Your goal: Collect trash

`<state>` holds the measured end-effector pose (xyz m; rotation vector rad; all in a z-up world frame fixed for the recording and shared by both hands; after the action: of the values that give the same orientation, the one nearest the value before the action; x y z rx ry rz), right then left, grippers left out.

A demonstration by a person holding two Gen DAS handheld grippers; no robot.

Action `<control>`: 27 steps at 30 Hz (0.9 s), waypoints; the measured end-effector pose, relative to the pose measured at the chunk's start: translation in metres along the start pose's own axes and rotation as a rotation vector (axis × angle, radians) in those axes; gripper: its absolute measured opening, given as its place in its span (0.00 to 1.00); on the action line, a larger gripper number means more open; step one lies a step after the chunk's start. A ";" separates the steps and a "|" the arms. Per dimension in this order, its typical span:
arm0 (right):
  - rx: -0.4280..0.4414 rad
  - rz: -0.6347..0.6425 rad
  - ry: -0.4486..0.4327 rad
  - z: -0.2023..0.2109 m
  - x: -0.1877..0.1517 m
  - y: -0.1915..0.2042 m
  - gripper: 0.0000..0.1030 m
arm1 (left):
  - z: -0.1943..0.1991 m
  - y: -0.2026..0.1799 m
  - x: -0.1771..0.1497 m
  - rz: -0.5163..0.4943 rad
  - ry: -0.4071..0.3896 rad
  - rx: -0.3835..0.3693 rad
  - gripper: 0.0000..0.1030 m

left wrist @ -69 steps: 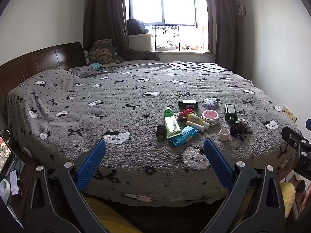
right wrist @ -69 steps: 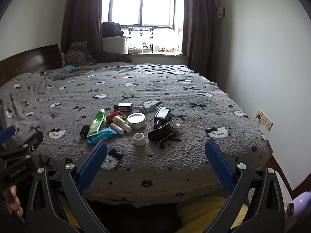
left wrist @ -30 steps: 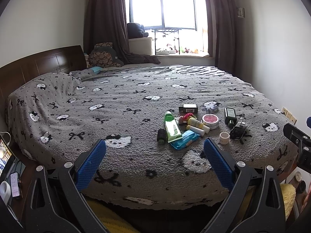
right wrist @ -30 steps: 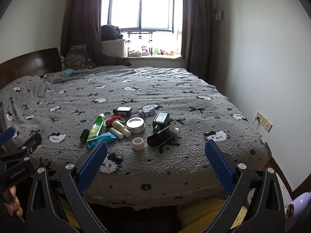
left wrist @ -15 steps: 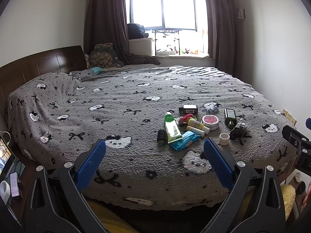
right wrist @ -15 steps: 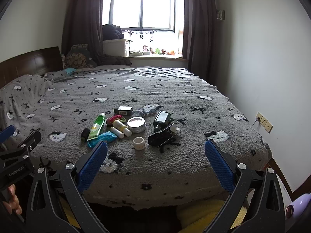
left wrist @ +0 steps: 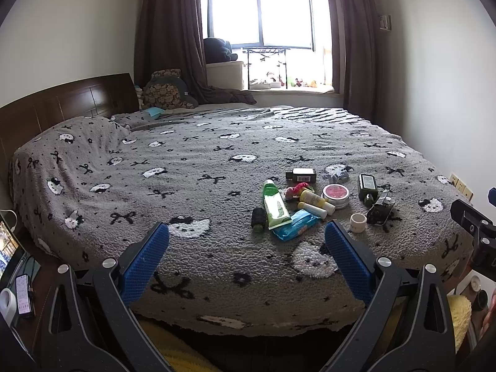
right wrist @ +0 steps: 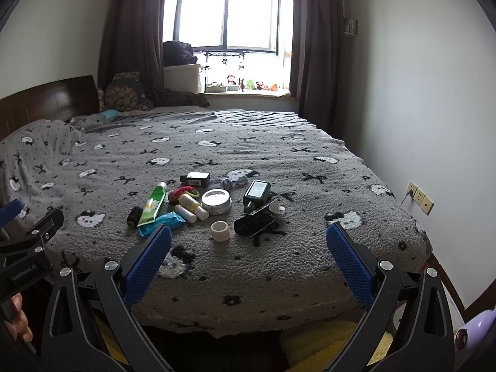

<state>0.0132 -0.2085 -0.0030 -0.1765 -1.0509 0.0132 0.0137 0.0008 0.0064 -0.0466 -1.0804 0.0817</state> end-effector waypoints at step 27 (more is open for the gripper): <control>0.066 -0.052 0.101 -0.082 -0.046 -0.016 0.97 | -0.091 0.015 -0.046 -0.054 0.127 0.023 0.92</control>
<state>0.0599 -0.2396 -0.0802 -0.0892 -0.9522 -0.0079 0.0716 0.0118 -0.0776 -0.0017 -0.9531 0.0423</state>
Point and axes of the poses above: each gripper's, at about its wrist camera, not at the fingertips, and z roughly against the way its jaws point, y to its left, x to its top, the point moved 1 cm from there along -z, roughly the way its jaws point, and after that the axes turned 9 degrees about z, right-handed, at the moved point
